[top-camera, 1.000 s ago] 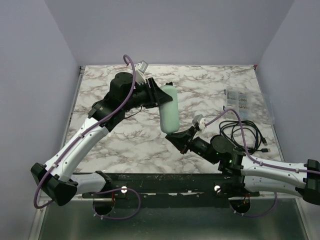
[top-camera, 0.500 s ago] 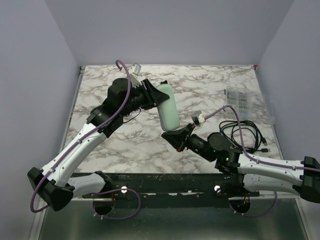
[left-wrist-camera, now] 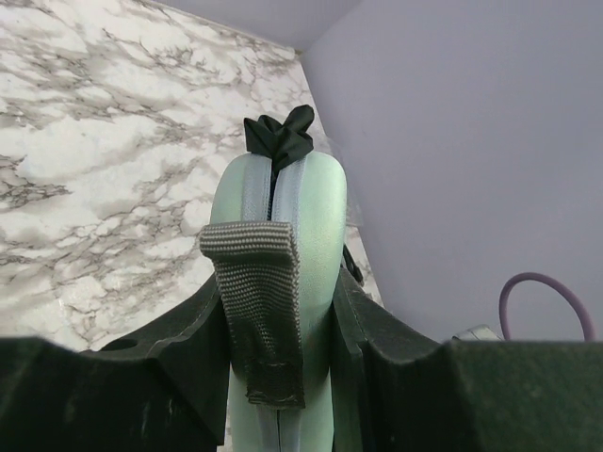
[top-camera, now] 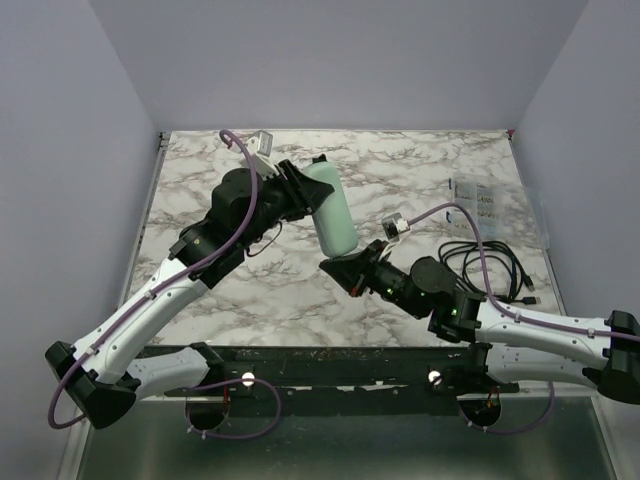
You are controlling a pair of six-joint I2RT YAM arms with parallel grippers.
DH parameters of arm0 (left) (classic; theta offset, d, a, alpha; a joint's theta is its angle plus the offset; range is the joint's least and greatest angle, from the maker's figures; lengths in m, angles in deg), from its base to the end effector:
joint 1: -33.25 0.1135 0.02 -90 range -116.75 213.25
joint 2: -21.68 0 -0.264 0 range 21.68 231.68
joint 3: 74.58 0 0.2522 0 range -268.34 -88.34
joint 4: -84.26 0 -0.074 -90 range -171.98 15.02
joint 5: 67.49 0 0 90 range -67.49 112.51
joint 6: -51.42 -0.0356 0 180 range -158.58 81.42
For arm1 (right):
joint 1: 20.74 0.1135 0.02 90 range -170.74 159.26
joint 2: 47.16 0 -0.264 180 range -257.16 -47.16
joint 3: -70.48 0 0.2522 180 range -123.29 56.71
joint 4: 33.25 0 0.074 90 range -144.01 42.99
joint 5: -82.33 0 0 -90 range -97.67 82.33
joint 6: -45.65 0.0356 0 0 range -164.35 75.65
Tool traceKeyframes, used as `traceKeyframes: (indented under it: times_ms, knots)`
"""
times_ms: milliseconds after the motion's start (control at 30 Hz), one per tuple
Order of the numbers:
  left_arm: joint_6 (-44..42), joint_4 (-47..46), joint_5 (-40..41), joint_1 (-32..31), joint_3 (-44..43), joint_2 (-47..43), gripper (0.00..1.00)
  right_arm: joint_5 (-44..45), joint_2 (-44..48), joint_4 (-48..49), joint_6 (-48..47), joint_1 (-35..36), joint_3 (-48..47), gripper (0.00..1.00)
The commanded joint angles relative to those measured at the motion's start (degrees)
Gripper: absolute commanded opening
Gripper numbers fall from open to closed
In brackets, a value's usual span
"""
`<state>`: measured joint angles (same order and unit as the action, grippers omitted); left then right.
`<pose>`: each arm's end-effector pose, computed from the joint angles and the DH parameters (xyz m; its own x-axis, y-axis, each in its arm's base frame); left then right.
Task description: Open the umbrella
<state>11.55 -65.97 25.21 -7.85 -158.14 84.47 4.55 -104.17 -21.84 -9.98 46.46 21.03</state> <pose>0.1844 -0.1587 0.4206 -0.5526 -0.5353 -0.6388 0.3080 0.5811 -0.7533 0.0979 0.2135 0.3091 -0.4410 0.3748 -0.8155 -0.6908 0.4384 0.5750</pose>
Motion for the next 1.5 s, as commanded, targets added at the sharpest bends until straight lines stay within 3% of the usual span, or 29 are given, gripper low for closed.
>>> traceKeyframes:
  times_ms: [0, 300, 667, 967, 1000, 1033, 1067, 1100, 1133, 1333, 1467]
  knots:
    - [-0.7, -5.7, 8.2, -2.9, 1.9, -2.0, 0.0, 3.5, -0.5, -3.5, 6.7, 0.9, -5.5, 0.01]
    - [4.1, -5.8, 17.5, -6.7, 7.9, -8.8, 0.0, 13.3, 1.2, -10.0, 14.0, 0.9, -7.0, 0.01]
    - [8.9, -8.8, 17.6, -10.4, 13.9, -13.9, 0.0, 14.2, -2.7, -13.3, 14.2, 0.9, -10.2, 0.01]
    - [6.1, -9.4, 18.2, -10.7, 15.6, -17.4, 0.0, 14.1, -1.7, -12.5, 11.0, 0.8, -7.9, 0.01]
    - [5.1, -9.9, 17.8, -10.7, 15.9, -17.8, 0.0, 12.0, -1.5, -12.3, 9.2, 0.9, -7.8, 0.08]
    - [3.6, -10.2, 17.6, -10.7, 16.0, -18.2, 0.0, 10.5, -1.2, -12.4, 7.6, 0.9, -7.8, 0.24]
    - [2.1, -10.7, 17.0, -10.7, 15.9, -18.5, 0.0, 8.9, -0.4, -12.9, 6.2, 0.9, -7.6, 0.6]
    - [0.0, -11.0, 16.1, -10.6, 15.6, -18.8, 0.0, 8.2, 0.3, -14.5, 5.9, 0.8, -7.5, 0.86]
    - [-1.8, -11.0, 15.2, -10.3, 15.0, -18.9, 0.0, 7.8, 1.7, -16.1, 5.9, 0.9, -7.3, 0.98]
    - [-11.6, -7.7, 6.3, -7.4, 9.7, -18.4, 0.0, -4.2, 11.5, -18.8, -0.4, 0.9, -5.3, 1.0]
    - [-13.5, -5.9, -6.8, -3.2, 6.5, -16.7, 0.0, -4.0, 14.4, -25.8, -2.6, 0.9, -8.5, 1.0]
